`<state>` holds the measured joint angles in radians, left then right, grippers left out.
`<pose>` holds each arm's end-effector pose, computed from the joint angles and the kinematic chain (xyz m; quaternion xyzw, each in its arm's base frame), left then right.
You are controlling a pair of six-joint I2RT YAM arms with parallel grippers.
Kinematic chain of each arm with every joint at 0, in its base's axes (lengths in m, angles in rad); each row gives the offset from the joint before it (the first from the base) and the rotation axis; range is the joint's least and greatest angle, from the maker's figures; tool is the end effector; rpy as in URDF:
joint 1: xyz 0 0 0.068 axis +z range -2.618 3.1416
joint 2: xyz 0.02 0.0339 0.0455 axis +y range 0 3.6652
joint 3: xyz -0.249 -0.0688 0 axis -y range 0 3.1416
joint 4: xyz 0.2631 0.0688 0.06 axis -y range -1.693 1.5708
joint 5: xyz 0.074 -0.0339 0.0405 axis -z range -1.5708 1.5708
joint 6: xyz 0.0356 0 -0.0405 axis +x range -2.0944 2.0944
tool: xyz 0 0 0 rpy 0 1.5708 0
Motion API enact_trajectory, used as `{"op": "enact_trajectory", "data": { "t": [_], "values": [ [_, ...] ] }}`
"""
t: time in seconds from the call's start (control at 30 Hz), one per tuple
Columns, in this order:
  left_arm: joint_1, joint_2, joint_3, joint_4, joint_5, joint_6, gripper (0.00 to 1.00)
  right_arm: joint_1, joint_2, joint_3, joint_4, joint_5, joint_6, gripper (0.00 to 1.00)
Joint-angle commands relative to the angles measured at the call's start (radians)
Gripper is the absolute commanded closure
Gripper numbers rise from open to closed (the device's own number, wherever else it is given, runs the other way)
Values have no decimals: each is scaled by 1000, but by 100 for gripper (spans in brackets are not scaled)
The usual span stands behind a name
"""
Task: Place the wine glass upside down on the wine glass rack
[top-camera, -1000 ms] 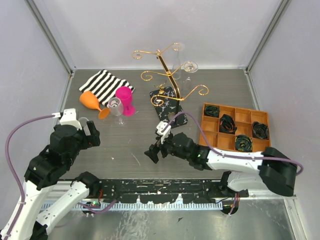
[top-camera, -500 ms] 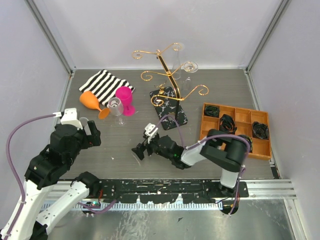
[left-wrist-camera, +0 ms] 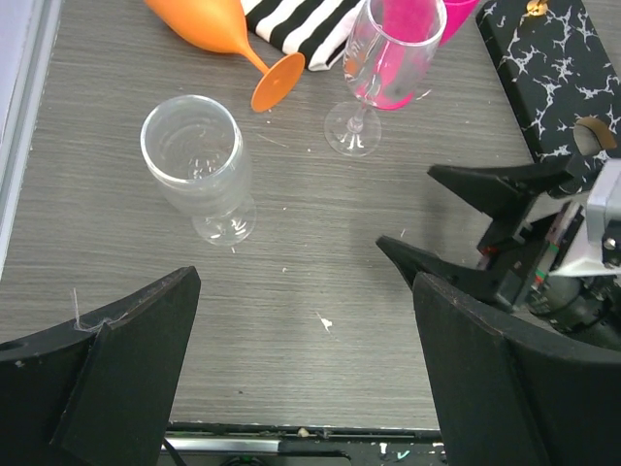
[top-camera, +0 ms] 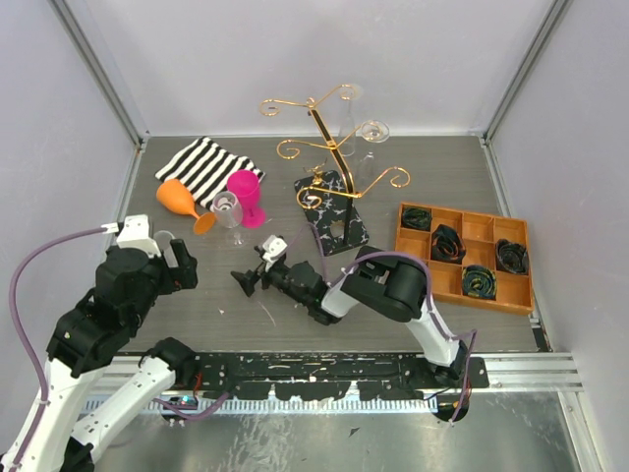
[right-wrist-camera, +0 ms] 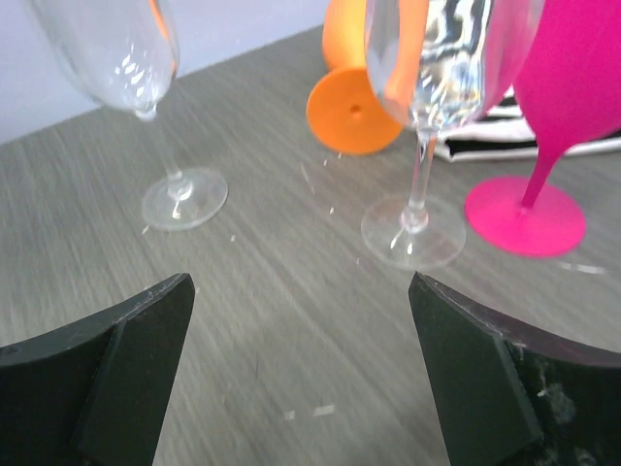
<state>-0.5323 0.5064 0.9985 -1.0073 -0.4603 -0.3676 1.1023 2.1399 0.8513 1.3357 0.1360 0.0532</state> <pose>0.0924 -0.0361 0.3593 -0.0453 0.8477 -0.0358 0.5273 0.1823 0.3496 0.0924 -0.3023 0.6207 0.3550 0.6303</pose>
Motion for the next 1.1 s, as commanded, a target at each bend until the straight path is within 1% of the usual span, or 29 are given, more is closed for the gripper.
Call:
{"op": "enact_trajectory", "data": {
  "t": [0.0,0.37,0.47,0.53,0.73,1.07],
  "values": [
    [5,5,-8,31,14,12,2,-5,48,118,54,60,-61,2],
    [5,5,-9,31,16,13,2,-65,175,374,-129,72,-28,4],
    [4,5,-9,33,14,13,2,-84,199,420,-166,72,31,6],
    [5,8,-9,33,15,13,2,-95,209,445,-188,71,67,7],
    [5,13,-10,33,20,14,2,-108,229,505,-243,72,105,8],
    [5,7,-11,34,20,15,2,-116,257,555,-246,45,131,11]
  ]
}}
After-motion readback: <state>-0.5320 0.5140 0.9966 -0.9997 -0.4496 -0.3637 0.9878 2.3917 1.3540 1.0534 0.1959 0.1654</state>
